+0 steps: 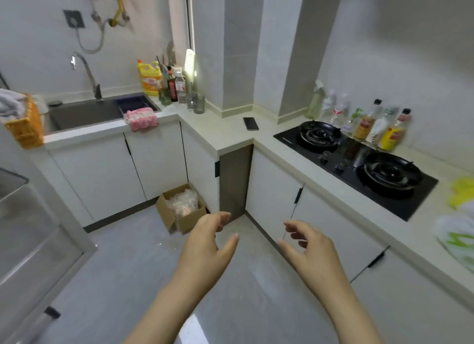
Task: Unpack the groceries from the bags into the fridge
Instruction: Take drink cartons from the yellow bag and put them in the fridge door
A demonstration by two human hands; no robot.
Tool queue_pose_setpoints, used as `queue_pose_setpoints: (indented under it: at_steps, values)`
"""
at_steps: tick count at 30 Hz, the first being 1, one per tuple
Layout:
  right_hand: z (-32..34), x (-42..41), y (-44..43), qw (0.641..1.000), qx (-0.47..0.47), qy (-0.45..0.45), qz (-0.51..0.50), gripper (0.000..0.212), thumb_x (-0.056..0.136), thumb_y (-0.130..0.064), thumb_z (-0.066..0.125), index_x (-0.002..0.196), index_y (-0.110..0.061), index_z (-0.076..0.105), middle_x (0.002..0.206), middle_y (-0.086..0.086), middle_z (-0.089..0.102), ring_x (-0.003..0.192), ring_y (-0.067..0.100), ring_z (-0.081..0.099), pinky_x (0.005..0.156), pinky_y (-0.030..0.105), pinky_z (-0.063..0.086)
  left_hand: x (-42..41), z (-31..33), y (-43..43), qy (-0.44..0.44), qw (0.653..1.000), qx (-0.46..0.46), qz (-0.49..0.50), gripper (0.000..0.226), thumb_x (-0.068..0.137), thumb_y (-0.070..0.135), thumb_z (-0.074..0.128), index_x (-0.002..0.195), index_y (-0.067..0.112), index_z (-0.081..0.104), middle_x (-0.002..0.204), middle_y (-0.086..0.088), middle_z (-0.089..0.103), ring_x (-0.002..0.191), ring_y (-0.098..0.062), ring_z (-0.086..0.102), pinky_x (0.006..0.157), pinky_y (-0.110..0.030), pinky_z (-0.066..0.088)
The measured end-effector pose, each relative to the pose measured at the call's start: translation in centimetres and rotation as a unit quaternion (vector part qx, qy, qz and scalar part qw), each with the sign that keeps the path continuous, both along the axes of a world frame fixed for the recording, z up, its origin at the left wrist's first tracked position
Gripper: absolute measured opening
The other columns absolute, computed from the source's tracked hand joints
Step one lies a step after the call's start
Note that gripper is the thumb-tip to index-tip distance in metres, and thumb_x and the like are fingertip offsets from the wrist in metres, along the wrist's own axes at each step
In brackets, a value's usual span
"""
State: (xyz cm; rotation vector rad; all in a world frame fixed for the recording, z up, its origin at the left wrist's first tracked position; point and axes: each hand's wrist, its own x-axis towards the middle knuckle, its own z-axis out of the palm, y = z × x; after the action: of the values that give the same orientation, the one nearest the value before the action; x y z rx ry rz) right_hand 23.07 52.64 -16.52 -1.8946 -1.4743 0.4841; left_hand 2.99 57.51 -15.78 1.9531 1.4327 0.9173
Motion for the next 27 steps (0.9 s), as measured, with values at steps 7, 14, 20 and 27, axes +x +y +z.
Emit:
queue_pose_setpoints:
  at_steps: [7, 14, 20, 27]
  values:
    - [1.6, 3.9, -6.3, 0.987, 0.023, 0.008, -0.156, 0.036, 0.087, -0.030, 0.068, 0.122, -0.027, 0.061, 0.112, -0.016, 0.061, 0.100, -0.004, 0.055, 0.089, 0.016, 0.043, 6.3, 1.2, -0.6, -0.018, 0.988, 0.012, -0.156, 0.039, 0.090, 0.031, 0.061, 0.127, 0.025, 0.053, 0.121, 0.013, 0.054, 0.106, 0.001, 0.052, 0.087, -0.015, 0.042]
    - [2.6, 10.2, -11.0, 0.962, 0.056, 0.016, -0.266, 0.033, 0.084, -0.025, 0.072, 0.116, -0.024, 0.064, 0.105, -0.011, 0.066, 0.096, 0.001, 0.059, 0.090, 0.024, 0.048, 15.2, 2.4, -2.2, -0.030, 0.963, 0.016, -0.266, 0.041, 0.090, 0.035, 0.059, 0.130, 0.026, 0.051, 0.124, 0.016, 0.053, 0.108, 0.002, 0.051, 0.095, -0.023, 0.046]
    - [3.4, 18.0, -13.7, 0.943, 0.099, 0.008, -0.318, 0.033, 0.082, -0.021, 0.073, 0.114, -0.021, 0.065, 0.106, -0.011, 0.065, 0.097, 0.006, 0.061, 0.091, 0.033, 0.051, 24.1, 3.4, -3.6, -0.031, 0.948, 0.027, -0.316, 0.041, 0.090, 0.035, 0.059, 0.130, 0.027, 0.051, 0.122, 0.017, 0.053, 0.108, 0.003, 0.051, 0.096, -0.025, 0.047]
    - [4.3, 27.3, -15.4, 0.929, 0.129, 0.015, -0.347, 0.032, 0.080, -0.020, 0.075, 0.111, -0.021, 0.066, 0.104, -0.009, 0.067, 0.095, 0.010, 0.062, 0.090, 0.036, 0.051, 34.0, 4.6, -4.7, -0.047, 0.938, 0.033, -0.341, 0.038, 0.089, 0.031, 0.062, 0.126, 0.027, 0.053, 0.120, 0.016, 0.052, 0.105, 0.002, 0.052, 0.092, -0.021, 0.046]
